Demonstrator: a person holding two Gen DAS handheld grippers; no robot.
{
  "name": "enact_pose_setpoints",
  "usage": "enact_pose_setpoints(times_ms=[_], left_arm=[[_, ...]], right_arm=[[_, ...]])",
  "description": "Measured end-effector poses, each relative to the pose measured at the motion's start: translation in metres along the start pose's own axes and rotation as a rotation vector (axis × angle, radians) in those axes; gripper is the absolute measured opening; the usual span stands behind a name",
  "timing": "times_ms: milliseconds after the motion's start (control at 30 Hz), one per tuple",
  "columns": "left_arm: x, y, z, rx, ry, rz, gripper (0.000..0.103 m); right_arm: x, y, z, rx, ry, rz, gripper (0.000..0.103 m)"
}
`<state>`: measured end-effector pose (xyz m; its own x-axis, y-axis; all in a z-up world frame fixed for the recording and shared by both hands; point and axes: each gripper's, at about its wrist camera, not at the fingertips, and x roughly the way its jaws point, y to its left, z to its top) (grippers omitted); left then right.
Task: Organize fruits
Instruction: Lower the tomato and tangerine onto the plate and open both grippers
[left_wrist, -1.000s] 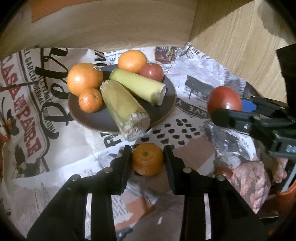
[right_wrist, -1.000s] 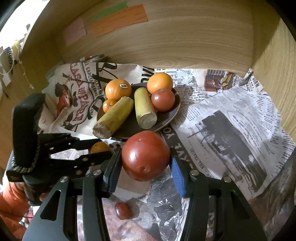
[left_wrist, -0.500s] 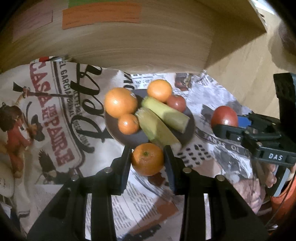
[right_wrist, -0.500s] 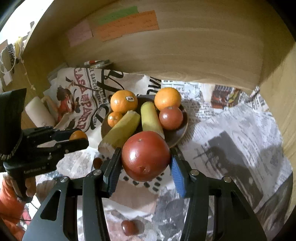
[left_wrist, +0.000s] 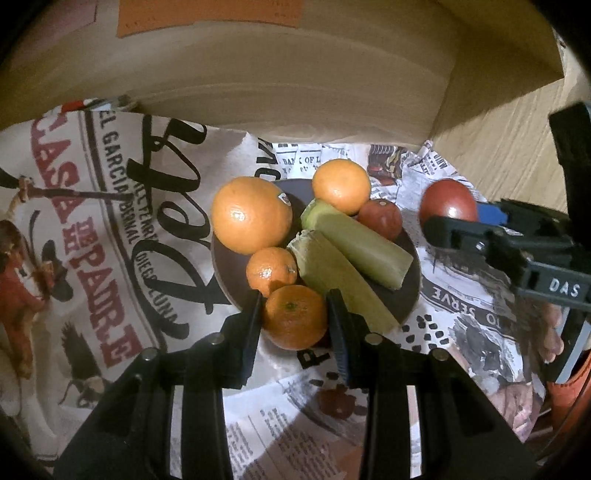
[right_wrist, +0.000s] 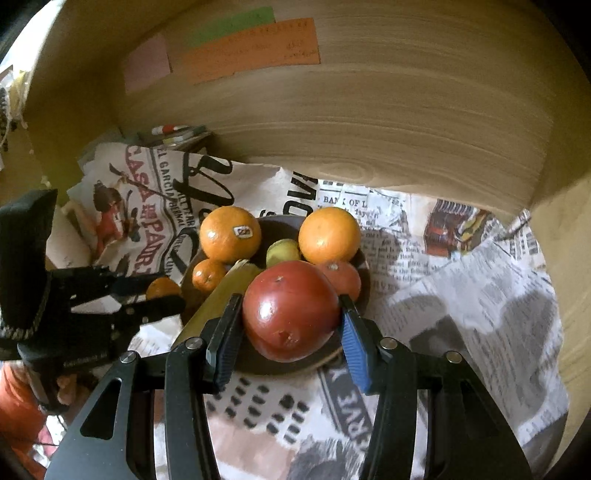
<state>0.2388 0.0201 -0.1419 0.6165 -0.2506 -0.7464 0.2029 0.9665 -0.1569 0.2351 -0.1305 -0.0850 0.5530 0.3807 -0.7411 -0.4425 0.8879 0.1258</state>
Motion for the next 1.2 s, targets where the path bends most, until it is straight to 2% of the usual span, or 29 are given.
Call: enact_pose_setpoints(times_ms=[333,600,700,767,1033,1200], left_arm=[[0.013,0.006,0.000,-0.007,0.013,-0.012,0.035],[0.019,0.010,0.000,-0.024,0.019,-0.015,0.037],[0.017,0.011,0.000,-0.032,0.013,-0.009,0.044],[0.013,0.012,0.000,-0.039,-0.003,-0.007,0.054],[-0.017,0.008,-0.002,-0.041,-0.066,0.009,0.057],[-0.043,0.000,-0.006,-0.025,-0.112,0.016,0.059]], right_arm=[[0.048,0.010,0.022,-0.045,0.082,0.032,0.046],[0.068,0.017,0.022,-0.072,0.120,0.039,0.047],[0.069,0.017,0.022,-0.071,0.116,0.039,0.047],[0.068,0.017,0.022,-0.074,0.115,0.038,0.047],[0.047,0.025,0.021,-0.087,0.056,0.034,0.052],[0.016,0.028,0.013,-0.086,-0.005,0.023,0.052]])
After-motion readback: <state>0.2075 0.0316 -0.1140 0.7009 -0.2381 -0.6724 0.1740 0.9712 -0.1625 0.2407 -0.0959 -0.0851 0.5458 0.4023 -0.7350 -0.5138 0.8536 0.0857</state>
